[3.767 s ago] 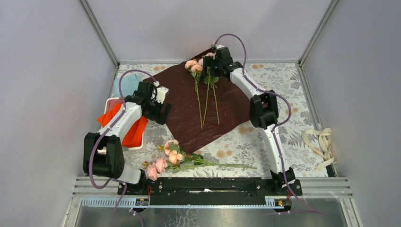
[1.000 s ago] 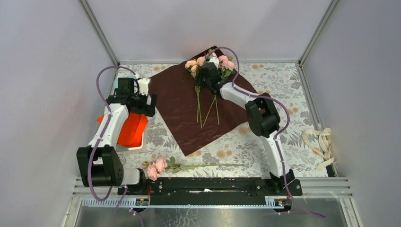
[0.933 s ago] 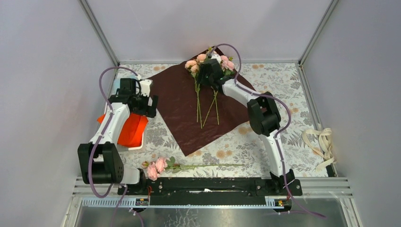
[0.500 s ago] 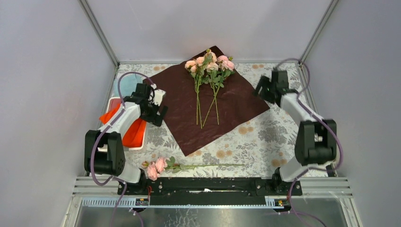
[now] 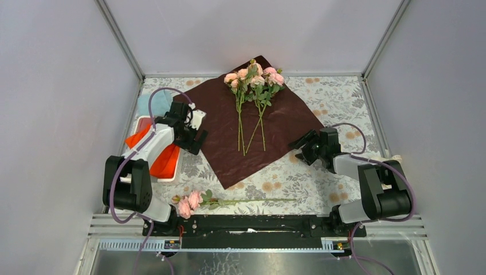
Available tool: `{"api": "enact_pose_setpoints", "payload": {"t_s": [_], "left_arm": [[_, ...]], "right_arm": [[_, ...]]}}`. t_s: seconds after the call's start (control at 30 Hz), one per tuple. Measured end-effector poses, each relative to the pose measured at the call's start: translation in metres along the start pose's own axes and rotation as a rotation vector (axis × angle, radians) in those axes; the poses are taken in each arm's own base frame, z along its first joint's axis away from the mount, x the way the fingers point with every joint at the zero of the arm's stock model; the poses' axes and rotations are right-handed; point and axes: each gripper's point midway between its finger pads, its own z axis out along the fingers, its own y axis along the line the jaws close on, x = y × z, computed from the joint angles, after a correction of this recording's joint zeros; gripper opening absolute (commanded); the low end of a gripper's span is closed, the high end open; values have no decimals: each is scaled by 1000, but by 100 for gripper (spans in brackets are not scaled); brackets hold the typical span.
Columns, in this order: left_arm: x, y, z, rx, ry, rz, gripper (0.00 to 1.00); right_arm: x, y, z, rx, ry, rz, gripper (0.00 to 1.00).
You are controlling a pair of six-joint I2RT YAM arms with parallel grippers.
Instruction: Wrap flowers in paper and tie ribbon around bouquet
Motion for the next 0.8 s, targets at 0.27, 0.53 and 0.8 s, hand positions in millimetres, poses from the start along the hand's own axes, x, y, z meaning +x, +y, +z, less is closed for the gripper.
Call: {"api": "enact_pose_setpoints", "payload": {"t_s": [0.27,0.53,0.8], "left_arm": [[-5,5,-11,-43,-28,10,99],[-54,5,-62,-68,-215,44,99],[-61,-45,-36,98,-186,117,95]], "right_arm": [[-8,21,23,-108,-3,89,67],[-8,25,30,-130,14,108,60],[-7,25,30,-128,15,99,21]]}}
